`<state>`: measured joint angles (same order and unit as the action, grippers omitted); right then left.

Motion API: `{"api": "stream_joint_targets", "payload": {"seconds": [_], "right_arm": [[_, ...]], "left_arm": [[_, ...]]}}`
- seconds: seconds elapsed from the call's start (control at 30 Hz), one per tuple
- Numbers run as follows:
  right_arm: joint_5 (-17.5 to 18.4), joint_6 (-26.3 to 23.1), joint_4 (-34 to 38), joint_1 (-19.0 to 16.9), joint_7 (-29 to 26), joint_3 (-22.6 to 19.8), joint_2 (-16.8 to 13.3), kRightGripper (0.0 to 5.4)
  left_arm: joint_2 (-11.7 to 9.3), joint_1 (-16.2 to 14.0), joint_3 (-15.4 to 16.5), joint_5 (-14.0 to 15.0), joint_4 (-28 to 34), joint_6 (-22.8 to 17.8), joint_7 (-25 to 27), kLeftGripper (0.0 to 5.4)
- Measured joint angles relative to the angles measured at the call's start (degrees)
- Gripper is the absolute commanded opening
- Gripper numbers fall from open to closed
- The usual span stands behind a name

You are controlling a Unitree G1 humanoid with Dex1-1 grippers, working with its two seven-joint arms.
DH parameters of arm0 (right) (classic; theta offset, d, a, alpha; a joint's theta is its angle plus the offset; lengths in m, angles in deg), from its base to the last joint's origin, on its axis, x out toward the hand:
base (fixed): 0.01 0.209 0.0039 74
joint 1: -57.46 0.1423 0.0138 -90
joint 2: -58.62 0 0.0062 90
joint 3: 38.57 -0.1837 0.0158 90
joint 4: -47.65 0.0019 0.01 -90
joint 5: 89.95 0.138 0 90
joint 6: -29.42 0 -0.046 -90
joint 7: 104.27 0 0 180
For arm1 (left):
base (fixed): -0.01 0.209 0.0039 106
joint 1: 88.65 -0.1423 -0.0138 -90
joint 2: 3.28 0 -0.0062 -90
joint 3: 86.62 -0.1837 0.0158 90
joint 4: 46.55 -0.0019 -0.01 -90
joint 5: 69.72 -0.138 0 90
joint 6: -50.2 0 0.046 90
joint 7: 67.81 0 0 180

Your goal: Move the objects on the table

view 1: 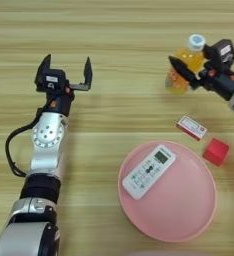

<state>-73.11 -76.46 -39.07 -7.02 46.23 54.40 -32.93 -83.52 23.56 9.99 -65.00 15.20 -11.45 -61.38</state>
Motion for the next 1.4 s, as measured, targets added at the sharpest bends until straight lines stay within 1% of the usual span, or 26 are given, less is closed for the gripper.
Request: {"api": "stream_joint_targets", "payload": {"seconds": [0.1, 0.17, 0.27, 0.37, 0.53, 0.67, 0.73, 0.77, 0.87, 0.9, 1.03, 1.17, 1.4], "right_arm": [[-0.9, 0.0, -2.5, 1.5, -0.4, 2.4, 2.4, 3.60], [-1.4, 0.0, -4.4, 2.2, -0.6, 3.3, 3.4, 3.60], [-2.1, 0.0, -6.4, 2.2, -1.0, 4.0, 4.1, 3.60], [-2.3, 0.0, -6.6, 2.1, -1.4, 4.5, 4.6, 3.60], [-3.5, 0.1, -7.5, 0.2, -2.2, 6.6, 5.7, 3.60], [-5.6, 0.7, -8.8, -1.5, -2.2, 8.3, 6.4, 3.60], [-6.9, 2.3, -9.3, -2.0, -2.2, 9.0, 6.5, 3.60], [-7.9, 3.5, -9.6, -2.9, -2.1, 9.8, 6.6, 3.60], [-8.6, 5.7, -9.5, -4.0, -2.0, 10.3, 7.1, 3.60], [-9.1, 7.2, -9.5, -4.7, -1.5, 10.7, 7.4, 3.60], [-9.8, 8.3, -9.6, -5.2, -1.2, 10.8, 7.7, 3.60], [-10.0, 8.9, -9.7, -5.4, -1.1, 10.9, 7.9, 4.19], [-10.5, 8.8, -10.2, -5.8, -1.1, 11.1, 8.3, 4.98]], "left_arm": [[0.1, 0.0, 0.0, 0.0, 0.0, 0.1, -0.1, 5.40], [0.1, 0.0, 0.0, 0.0, 0.0, 0.1, -0.1, 5.40], [0.1, 0.0, 0.0, 0.0, 0.1, 0.1, -0.2, 5.40], [0.1, 0.0, 0.0, 0.0, 0.1, 0.1, -0.3, 5.40], [0.1, 0.0, 0.0, 0.0, 0.2, 0.1, -0.4, 5.40], [0.1, 0.0, 0.1, 0.0, 0.2, 0.2, -0.5, 5.40], [0.1, 0.0, 0.2, 0.0, 0.1, 0.2, -0.5, 5.40], [0.1, 0.0, 0.2, 0.0, 0.1, 0.2, -0.5, 5.40], [0.1, 0.0, 0.2, 0.0, 0.1, 0.2, -0.5, 5.40], [0.1, 0.0, 0.3, 0.0, 0.1, 0.2, -0.5, 5.40], [0.1, 0.0, 0.3, 0.0, 0.1, 0.2, -0.5, 5.40], [0.1, 0.0, 0.3, 0.0, 0.1, 0.2, -0.5, 5.40], [0.1, 0.0, 0.4, 0.0, 0.1, 0.2, -0.5, 5.40]]}}
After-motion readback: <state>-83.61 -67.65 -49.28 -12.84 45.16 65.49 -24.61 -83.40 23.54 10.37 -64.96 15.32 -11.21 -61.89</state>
